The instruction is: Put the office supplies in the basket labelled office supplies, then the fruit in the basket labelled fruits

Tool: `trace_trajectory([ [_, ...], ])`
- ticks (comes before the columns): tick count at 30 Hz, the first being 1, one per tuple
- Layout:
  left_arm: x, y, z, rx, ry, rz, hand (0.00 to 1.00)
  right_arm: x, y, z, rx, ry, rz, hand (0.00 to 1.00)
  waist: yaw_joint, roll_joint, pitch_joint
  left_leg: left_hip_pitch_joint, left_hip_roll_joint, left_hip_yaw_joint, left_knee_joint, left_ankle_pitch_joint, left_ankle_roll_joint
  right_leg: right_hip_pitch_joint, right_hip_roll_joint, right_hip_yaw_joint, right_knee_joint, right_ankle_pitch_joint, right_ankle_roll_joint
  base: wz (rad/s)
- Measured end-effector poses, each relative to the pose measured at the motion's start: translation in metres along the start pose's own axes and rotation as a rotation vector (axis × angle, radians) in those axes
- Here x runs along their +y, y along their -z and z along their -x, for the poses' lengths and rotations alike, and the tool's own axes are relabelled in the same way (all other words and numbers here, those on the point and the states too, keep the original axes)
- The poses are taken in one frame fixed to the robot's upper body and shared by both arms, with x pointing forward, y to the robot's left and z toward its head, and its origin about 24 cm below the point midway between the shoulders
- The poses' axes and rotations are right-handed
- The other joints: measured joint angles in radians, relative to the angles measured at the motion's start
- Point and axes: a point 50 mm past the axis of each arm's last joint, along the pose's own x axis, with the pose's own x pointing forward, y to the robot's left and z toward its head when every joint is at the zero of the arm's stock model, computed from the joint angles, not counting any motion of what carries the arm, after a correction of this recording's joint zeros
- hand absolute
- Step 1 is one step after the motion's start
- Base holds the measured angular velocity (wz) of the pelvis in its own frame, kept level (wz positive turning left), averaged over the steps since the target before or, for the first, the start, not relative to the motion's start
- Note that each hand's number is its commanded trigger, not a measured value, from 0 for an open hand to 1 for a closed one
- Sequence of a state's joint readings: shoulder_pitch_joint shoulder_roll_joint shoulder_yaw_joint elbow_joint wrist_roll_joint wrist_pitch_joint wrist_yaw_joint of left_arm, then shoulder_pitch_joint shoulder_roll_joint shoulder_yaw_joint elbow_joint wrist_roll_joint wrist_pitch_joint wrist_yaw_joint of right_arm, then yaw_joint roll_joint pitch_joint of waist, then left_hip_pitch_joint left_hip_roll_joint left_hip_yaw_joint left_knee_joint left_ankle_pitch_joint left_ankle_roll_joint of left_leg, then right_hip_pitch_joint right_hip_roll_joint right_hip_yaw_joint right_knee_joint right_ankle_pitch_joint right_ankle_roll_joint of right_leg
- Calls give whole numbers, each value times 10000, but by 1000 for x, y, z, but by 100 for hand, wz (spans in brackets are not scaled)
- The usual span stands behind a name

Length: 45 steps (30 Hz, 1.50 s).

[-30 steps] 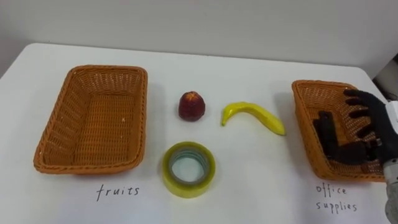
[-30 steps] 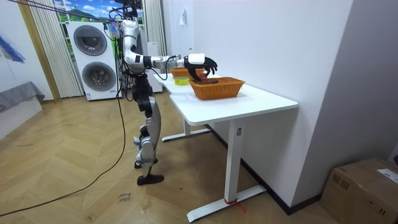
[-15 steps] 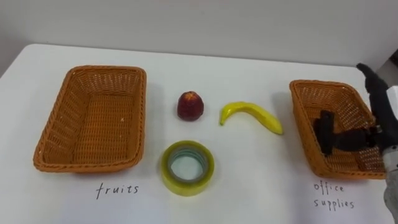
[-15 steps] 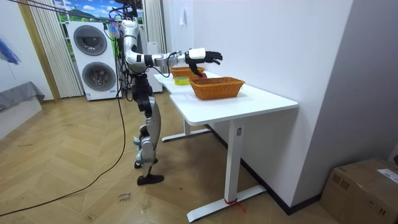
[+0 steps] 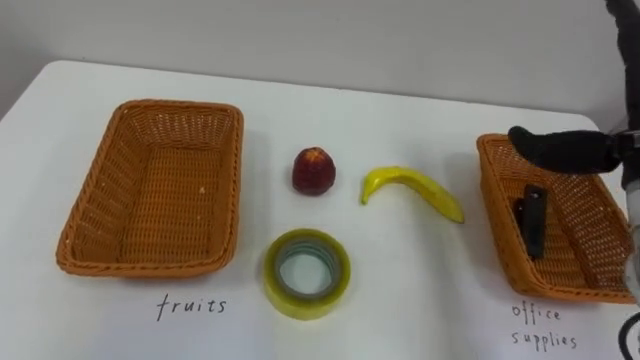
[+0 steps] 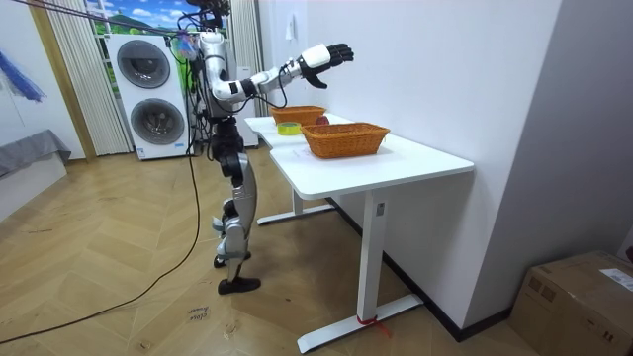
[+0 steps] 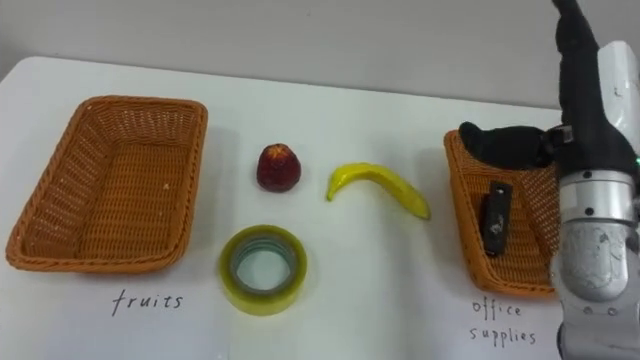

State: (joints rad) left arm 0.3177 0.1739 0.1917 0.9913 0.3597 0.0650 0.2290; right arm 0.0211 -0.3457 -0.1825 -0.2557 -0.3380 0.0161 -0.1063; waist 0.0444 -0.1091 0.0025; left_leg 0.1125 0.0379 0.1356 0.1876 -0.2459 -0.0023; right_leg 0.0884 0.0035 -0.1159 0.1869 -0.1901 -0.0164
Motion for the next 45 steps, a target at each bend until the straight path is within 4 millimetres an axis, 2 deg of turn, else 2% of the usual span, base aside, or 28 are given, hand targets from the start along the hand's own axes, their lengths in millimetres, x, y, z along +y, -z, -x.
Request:
trace_trajectory([
  [3,0,-4,-1,-83,-3,31,0,4,-1,-1,-5,-286,-194,0,188,24,-3,-2,5,-24,-2,-1,-1,3,3,-36,14,1,-1,2],
  [8,-1,-6,-1,-123,33,-33,0,11,-21,-16,-854,-629,-455,0,197,47,-10,-134,7,-148,8,2,-10,-28,-15,-271,28,6,-10,8],
  [11,-3,-8,-1,-219,103,-142,0,16,-28,-19,-1121,-793,-591,0,401,59,-16,-128,11,-169,73,4,-15,-9,-13,-317,18,7,-12,3],
  [14,-7,-10,0,-340,243,-403,0,31,-31,-17,-1144,-1449,-1357,0,463,118,14,-129,-11,-301,123,4,-13,83,-34,-431,-22,9,-8,12],
  [18,-10,-16,0,-345,305,-480,0,53,-37,-10,-1072,-2462,-2435,0,487,343,94,-139,-5,-338,112,4,-14,103,-38,-503,-28,10,-7,3],
  [21,-12,-16,0,-263,389,-610,0,60,-37,-8,-877,-2818,-2842,0,476,496,5,-138,-9,-353,98,5,-14,102,-38,-521,-26,10,-7,0],
  [23,-13,-18,0,-300,400,-677,0,65,-34,-6,-710,-2989,-2960,0,465,544,-18,-126,-8,-354,101,14,-24,105,-36,-517,-27,10,-7,0],
  [28,-15,-19,1,-288,266,-796,0,83,-27,3,-72,-3794,-3352,0,473,419,-57,-121,6,-352,117,28,-44,103,-30,-525,-25,10,-7,0],
  [34,-15,-21,1,-286,174,-662,0,90,-21,9,354,-4040,-3494,0,485,232,-112,-154,0,-344,150,25,-41,85,-39,-523,-9,10,-9,0],
  [45,-13,-22,0,-309,-284,-555,0,94,-23,11,331,-4222,-3573,0,628,278,-84,-151,9,-357,86,23,-41,78,-21,-536,-13,22,-27,0],
])
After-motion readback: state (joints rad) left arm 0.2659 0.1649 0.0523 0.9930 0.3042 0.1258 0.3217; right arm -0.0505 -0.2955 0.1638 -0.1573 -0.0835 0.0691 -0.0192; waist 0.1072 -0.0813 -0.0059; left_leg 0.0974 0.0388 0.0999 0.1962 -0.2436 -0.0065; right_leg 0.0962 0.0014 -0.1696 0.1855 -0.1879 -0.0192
